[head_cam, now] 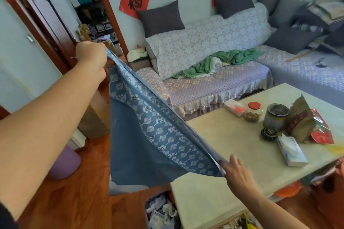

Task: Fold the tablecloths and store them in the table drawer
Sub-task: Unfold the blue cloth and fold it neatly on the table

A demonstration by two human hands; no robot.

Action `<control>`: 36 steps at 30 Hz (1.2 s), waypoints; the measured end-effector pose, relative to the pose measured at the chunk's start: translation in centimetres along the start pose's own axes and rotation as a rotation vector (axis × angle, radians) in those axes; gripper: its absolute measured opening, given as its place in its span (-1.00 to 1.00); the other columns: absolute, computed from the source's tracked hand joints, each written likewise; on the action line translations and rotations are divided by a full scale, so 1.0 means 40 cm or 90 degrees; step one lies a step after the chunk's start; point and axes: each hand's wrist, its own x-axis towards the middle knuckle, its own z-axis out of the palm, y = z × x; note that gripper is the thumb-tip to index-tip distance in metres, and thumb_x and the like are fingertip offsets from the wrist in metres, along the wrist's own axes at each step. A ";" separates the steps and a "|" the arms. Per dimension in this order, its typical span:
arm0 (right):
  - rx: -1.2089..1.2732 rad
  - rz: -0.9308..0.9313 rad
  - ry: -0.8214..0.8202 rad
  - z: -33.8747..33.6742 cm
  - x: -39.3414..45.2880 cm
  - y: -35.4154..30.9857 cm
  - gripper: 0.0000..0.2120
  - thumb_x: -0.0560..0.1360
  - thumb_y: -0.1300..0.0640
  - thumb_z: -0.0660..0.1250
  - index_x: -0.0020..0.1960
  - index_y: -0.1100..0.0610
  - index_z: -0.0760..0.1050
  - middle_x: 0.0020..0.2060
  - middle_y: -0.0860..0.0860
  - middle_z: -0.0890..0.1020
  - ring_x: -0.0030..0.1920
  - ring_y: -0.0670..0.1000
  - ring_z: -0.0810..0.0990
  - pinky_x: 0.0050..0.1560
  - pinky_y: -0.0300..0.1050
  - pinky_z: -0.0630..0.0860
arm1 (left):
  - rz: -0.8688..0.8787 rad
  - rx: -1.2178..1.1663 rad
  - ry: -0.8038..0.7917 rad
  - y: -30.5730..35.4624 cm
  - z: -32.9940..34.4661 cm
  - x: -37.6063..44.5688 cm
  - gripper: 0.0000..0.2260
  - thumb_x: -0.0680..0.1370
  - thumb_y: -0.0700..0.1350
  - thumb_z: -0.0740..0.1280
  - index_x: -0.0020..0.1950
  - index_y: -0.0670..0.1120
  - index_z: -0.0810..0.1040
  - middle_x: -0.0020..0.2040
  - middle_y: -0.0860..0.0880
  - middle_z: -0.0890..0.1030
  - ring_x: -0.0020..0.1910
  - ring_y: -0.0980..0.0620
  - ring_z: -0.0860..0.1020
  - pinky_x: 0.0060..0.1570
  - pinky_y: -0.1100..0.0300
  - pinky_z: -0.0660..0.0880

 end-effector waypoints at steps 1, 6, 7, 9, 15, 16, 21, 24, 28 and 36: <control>-0.006 -0.023 0.005 -0.008 0.020 0.004 -0.46 0.37 0.27 0.37 0.30 -0.10 0.47 0.18 0.03 0.38 -0.03 0.08 0.47 -0.25 -0.06 0.51 | -0.017 0.000 -0.001 0.011 -0.005 0.002 -0.93 0.64 -0.16 0.25 0.00 -0.05 0.51 -0.11 0.04 0.55 -0.02 0.03 0.62 -0.08 0.14 0.66; 0.074 -0.069 0.029 -0.042 0.082 0.008 -0.44 0.31 0.45 0.25 0.14 -0.08 0.52 0.49 0.08 0.15 0.26 0.17 0.44 0.03 -0.04 0.58 | 0.034 0.020 0.019 0.027 -0.056 0.031 -0.86 0.61 -0.19 0.32 -0.14 -0.04 0.49 -0.08 -0.07 0.59 -0.06 -0.03 0.64 -0.05 -0.05 0.68; 0.094 -0.043 0.029 -0.041 0.091 0.006 -0.42 0.32 0.44 0.28 0.21 -0.07 0.47 0.45 0.08 0.17 0.17 0.18 0.52 -0.05 -0.04 0.60 | 0.036 0.017 0.022 0.028 -0.066 0.034 -0.86 0.62 -0.21 0.32 -0.12 -0.05 0.49 -0.10 -0.07 0.57 -0.09 -0.01 0.62 -0.08 -0.02 0.69; 0.114 -0.006 0.020 -0.046 0.101 -0.008 -0.37 0.39 0.40 0.33 0.33 -0.10 0.36 0.39 0.07 0.17 -0.03 0.15 0.63 -0.19 -0.03 0.59 | 0.028 0.010 0.019 0.030 -0.084 0.042 -0.84 0.64 -0.24 0.30 -0.13 -0.07 0.48 -0.12 -0.07 0.54 -0.13 0.02 0.60 -0.14 0.03 0.68; 0.182 0.060 -0.017 -0.049 0.144 -0.031 -0.60 0.47 0.17 0.41 0.24 -0.13 0.49 0.36 0.10 0.21 -0.15 0.23 0.66 -0.17 0.00 0.57 | 0.016 -0.001 0.041 0.039 -0.108 0.067 -0.92 0.63 -0.26 0.31 -0.04 -0.11 0.49 -0.09 -0.08 0.55 -0.05 -0.01 0.61 -0.15 0.05 0.68; 0.165 0.042 -0.048 -0.047 0.146 -0.036 -0.69 0.48 0.11 0.41 0.19 -0.10 0.53 0.37 0.10 0.23 -0.10 0.24 0.66 -0.11 0.00 0.57 | 0.013 -0.006 0.041 0.041 -0.109 0.065 -0.93 0.62 -0.26 0.32 -0.03 -0.12 0.50 -0.08 -0.09 0.55 -0.01 -0.03 0.62 -0.10 0.02 0.69; 0.182 0.123 -0.115 -0.034 0.136 -0.072 -0.87 0.54 -0.04 0.24 0.03 -0.05 0.50 -0.08 0.04 0.56 -0.10 0.16 0.58 -0.17 -0.04 0.46 | 0.007 -0.029 0.079 0.041 -0.116 0.066 -0.89 0.62 -0.26 0.31 0.15 -0.17 0.53 -0.08 -0.10 0.56 -0.08 -0.03 0.62 -0.24 0.08 0.69; 0.225 0.201 -0.115 -0.023 0.139 -0.109 -0.77 0.54 -0.10 0.24 -0.17 0.02 0.48 -0.22 0.03 0.59 -0.19 0.13 0.54 -0.22 -0.08 0.45 | 0.004 -0.068 0.103 0.041 -0.132 0.077 -0.90 0.62 -0.29 0.29 0.12 -0.18 0.50 -0.14 -0.10 0.52 -0.19 -0.01 0.58 -0.37 0.14 0.63; 0.374 0.321 -0.150 -0.032 0.169 -0.141 -0.71 0.59 0.04 0.17 -0.05 0.20 0.58 -0.08 0.18 0.70 -0.15 0.16 0.63 -0.11 -0.06 0.55 | 0.005 -0.072 0.116 0.039 -0.167 0.102 -0.92 0.59 -0.29 0.32 -0.01 -0.13 0.49 -0.12 -0.12 0.54 -0.09 -0.05 0.60 -0.24 0.08 0.67; 0.540 0.359 -0.174 -0.067 0.119 -0.147 -0.79 0.45 0.35 0.25 -0.17 0.18 0.65 -0.36 0.08 0.71 -0.36 0.07 0.67 -0.35 -0.21 0.42 | -0.015 -0.065 0.118 -0.005 -0.221 0.129 -0.92 0.58 -0.29 0.32 0.06 -0.17 0.53 -0.14 -0.13 0.57 -0.16 -0.08 0.63 -0.28 0.06 0.66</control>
